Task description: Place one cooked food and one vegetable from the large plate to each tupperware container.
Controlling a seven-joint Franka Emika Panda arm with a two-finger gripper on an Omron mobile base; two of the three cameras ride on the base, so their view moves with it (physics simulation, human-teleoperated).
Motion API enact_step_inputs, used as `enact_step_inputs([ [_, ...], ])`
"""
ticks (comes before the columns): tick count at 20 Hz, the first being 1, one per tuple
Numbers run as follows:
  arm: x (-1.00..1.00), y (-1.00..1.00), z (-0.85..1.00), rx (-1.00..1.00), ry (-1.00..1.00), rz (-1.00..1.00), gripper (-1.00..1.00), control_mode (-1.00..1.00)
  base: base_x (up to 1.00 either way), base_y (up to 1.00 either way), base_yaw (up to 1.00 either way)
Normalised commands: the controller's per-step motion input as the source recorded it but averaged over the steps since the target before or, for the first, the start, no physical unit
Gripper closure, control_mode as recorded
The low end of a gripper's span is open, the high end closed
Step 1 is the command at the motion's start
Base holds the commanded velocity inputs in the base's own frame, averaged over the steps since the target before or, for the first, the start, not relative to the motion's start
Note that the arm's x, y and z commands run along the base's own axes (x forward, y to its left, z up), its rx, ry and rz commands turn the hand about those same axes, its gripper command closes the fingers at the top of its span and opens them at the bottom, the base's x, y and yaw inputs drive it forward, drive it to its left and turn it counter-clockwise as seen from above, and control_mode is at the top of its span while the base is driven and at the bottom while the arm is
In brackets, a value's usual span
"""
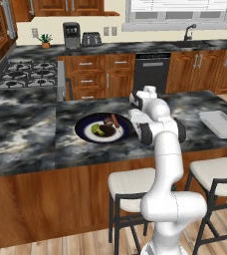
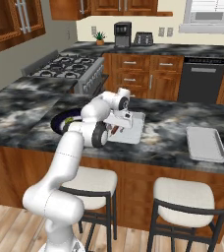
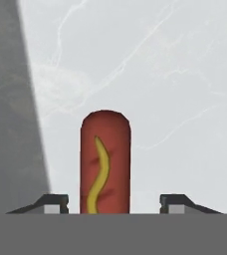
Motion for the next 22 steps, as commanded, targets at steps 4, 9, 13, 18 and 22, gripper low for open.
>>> enact_step_inputs([
  [4,-0.14,0.13,0.47,0.00,-0.01,-0.02,-1.00,-1.00,0.00,0.00,0.00],
  [9,-0.49,0.50,0.55,0.00,-0.01,-0.01,-1.00,-1.00,0.00,0.00,0.00],
  [13,-0.26,0.84,0.36,0.02,0.00,0.00,-1.00,-1.00,0.00,0.00,0.00],
  [18,-0.22,1.00,0.04,0.01,-0.08,0.00,-1.00,-1.00,0.00,0.00,0.00],
  [22,-0.76,1.00,-0.06,0.00,-0.16,0.00,-1.00,-1.00,0.00,0.00,0.00],
])
